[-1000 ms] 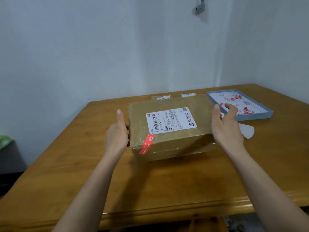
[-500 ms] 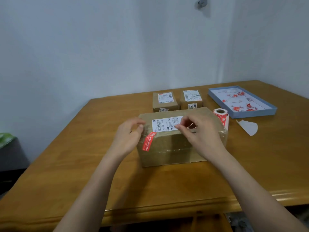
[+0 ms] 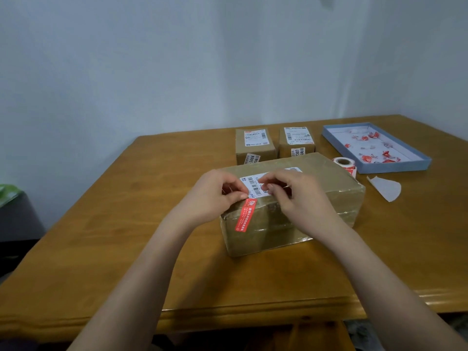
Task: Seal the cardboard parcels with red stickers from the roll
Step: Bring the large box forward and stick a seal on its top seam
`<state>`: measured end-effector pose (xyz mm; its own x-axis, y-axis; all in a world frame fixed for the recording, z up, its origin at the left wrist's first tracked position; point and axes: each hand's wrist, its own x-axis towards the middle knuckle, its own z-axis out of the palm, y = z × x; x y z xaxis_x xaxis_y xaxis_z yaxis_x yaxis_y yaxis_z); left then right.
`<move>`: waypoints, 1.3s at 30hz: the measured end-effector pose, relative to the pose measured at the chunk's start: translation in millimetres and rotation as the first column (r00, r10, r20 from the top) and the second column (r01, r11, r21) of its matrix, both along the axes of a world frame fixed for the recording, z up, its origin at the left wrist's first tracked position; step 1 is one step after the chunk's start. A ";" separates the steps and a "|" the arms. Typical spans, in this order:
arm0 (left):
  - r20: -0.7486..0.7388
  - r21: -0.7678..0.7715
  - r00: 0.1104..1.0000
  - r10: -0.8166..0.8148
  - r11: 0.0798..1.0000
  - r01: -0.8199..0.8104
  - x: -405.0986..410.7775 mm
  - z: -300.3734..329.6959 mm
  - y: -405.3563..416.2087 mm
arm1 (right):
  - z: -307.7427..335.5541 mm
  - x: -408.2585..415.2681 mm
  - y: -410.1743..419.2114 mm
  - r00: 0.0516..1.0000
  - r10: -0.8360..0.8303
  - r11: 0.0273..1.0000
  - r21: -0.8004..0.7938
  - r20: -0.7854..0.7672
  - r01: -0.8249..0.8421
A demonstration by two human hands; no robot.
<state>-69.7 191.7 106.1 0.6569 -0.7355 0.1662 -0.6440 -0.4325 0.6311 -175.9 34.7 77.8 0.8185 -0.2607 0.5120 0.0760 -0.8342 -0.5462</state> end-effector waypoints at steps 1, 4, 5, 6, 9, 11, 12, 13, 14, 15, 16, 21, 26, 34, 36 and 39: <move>-0.009 0.028 1.000 -0.011 1.000 0.011 -0.4 2.3 -1.5 | 0.0 1.5 -0.1 1.000 -0.015 1.000 -0.010 -0.023 0.015; -0.046 0.079 0.998 -0.040 0.996 0.043 -1.9 7.7 -4.0 | 2.0 5.6 -1.8 0.995 -0.054 0.999 -0.004 -0.079 0.054; -0.059 0.086 0.997 -0.046 0.995 0.051 -2.3 8.9 -4.3 | 2.5 6.6 -2.0 0.994 -0.066 0.998 -0.003 -0.090 0.066; -0.073 0.094 0.996 -0.048 0.994 0.055 -2.4 9.8 -4.3 | 3.1 7.2 -2.2 0.993 -0.075 0.997 -0.005 -0.094 0.075; -0.107 0.113 0.993 -0.051 0.992 0.064 -1.5 11.7 -3.4 | 3.3 8.2 -1.2 0.989 -0.101 0.995 -0.021 -0.107 0.100; -0.124 0.137 0.991 -0.047 0.988 0.064 -1.6 13.5 -2.5 | 3.2 8.2 -1.0 0.987 -0.115 0.993 -0.032 -0.111 0.112; -0.131 0.151 0.990 -0.045 0.986 0.065 -2.0 14.5 -2.5 | 3.5 8.1 -1.1 0.987 -0.118 0.993 -0.031 -0.112 0.115; -0.135 0.165 0.990 -0.043 0.984 0.065 -2.6 15.4 -2.8 | 3.7 8.0 -1.2 0.987 -0.117 0.993 -0.029 -0.113 0.115; -0.136 0.178 0.990 -0.041 0.982 0.065 -3.4 16.5 -3.4 | 3.9 8.1 -1.2 0.986 -0.117 0.993 -0.029 -0.116 0.115; -0.135 0.191 0.990 -0.039 0.979 0.065 -4.0 17.4 -4.2 | 4.0 8.1 -1.1 0.985 -0.119 0.993 -0.033 -0.122 0.116; -0.136 0.202 0.990 -0.035 0.977 0.063 -4.3 18.4 -5.2 | 4.3 8.0 -0.9 0.984 -0.121 0.992 -0.037 -0.127 0.117; -0.142 0.256 0.990 -0.019 0.965 0.056 -7.0 22.5 -10.8 | 3.9 8.8 -1.6 0.985 -0.120 0.993 -0.027 -0.123 0.117; -0.123 0.351 0.992 -0.028 0.934 0.069 -10.7 29.2 -15.3 | 3.8 9.3 -1.3 0.986 -0.117 0.993 -0.022 -0.121 0.115; -0.170 0.421 0.981 -0.089 0.894 0.154 -6.6 31.7 -15.3 | 3.8 7.9 -1.0 0.986 -0.101 0.995 -0.013 -0.134 0.100; -0.179 0.408 0.979 -0.101 0.898 0.167 -4.0 30.3 -13.9 | 4.6 8.1 -1.2 0.986 -0.102 0.995 -0.011 -0.135 0.101; -0.193 0.348 0.976 -0.101 0.923 0.164 -0.6 27.5 -11.3 | 5.6 8.1 -0.7 0.986 -0.102 0.995 -0.016 -0.131 0.101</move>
